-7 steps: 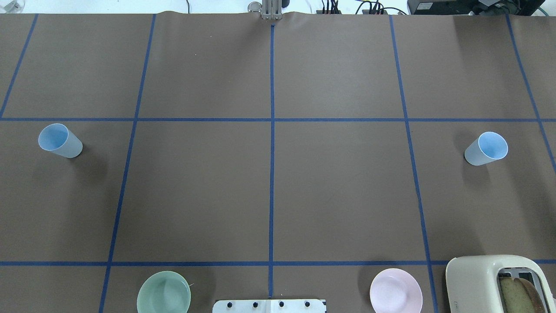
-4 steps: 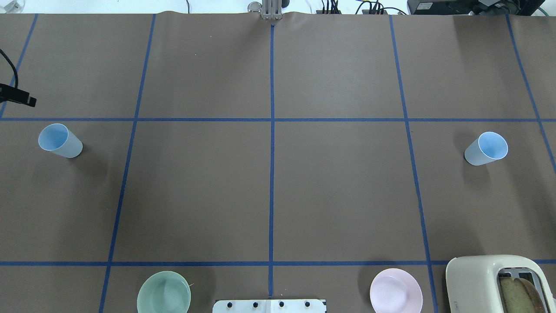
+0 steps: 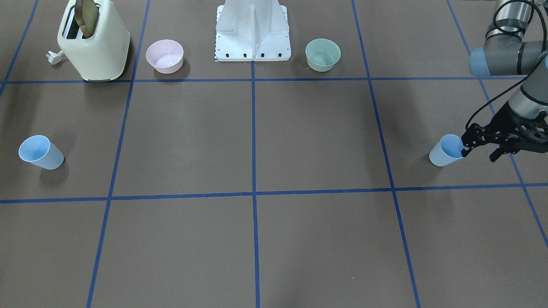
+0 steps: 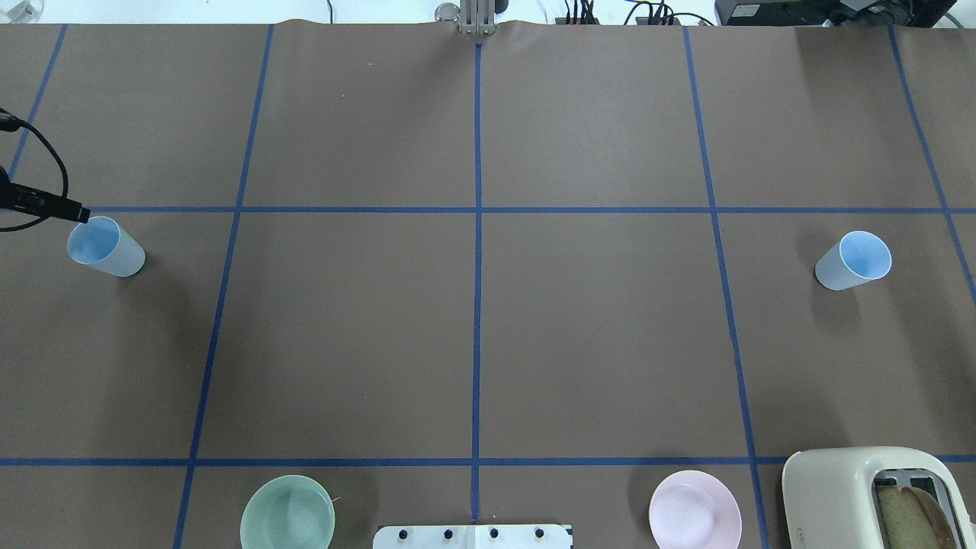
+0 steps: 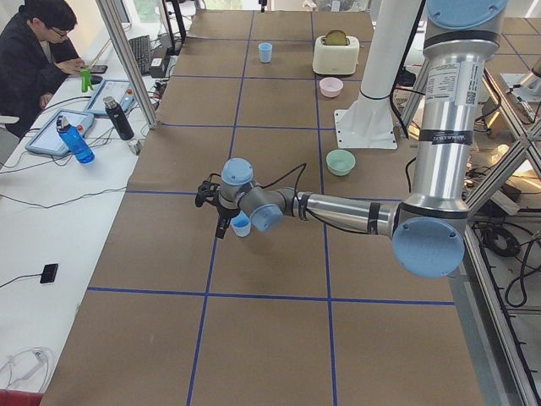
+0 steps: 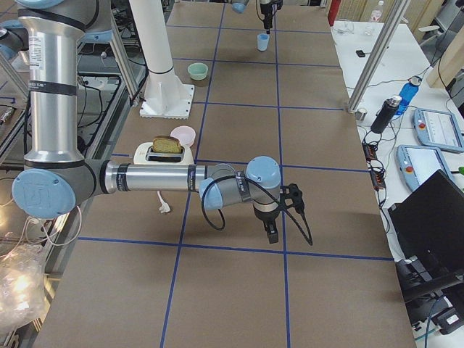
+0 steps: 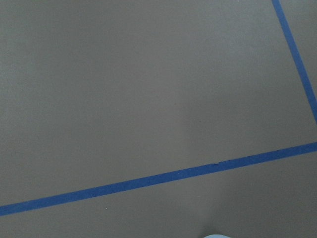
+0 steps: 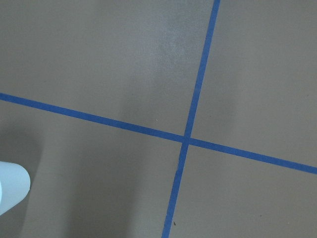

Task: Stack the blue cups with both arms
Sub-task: 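Lower the left gripper onto the light-blue cup and grasp its rim, then carry the light-blue cup with the left gripper to the table center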

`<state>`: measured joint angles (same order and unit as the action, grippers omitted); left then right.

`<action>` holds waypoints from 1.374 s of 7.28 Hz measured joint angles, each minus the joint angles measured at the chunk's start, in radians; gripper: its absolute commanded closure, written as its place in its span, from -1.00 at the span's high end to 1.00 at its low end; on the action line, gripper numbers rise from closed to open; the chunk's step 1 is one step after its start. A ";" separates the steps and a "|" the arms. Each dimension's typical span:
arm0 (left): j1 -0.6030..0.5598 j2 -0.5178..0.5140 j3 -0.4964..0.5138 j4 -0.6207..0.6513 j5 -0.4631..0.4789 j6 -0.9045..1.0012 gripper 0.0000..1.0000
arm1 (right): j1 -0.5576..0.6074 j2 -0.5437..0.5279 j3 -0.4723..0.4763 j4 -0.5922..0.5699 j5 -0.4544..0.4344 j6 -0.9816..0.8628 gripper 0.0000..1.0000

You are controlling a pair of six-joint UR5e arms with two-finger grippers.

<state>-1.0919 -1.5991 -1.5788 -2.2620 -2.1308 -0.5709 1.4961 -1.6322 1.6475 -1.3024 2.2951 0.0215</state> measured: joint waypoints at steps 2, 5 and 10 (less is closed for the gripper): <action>0.019 0.021 -0.003 -0.021 -0.004 0.019 -0.18 | 0.000 0.000 0.004 0.000 0.000 0.011 1.00; 0.045 0.026 -0.005 -0.046 -0.008 0.020 -1.00 | 0.001 0.000 0.006 0.000 0.001 0.020 1.00; 0.050 -0.074 -0.208 0.212 -0.087 -0.026 -1.00 | 0.001 0.000 0.007 0.000 0.001 0.020 1.00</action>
<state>-1.0422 -1.6732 -1.7866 -2.0498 -2.2178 -0.5965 1.4968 -1.6322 1.6549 -1.3027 2.2964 0.0418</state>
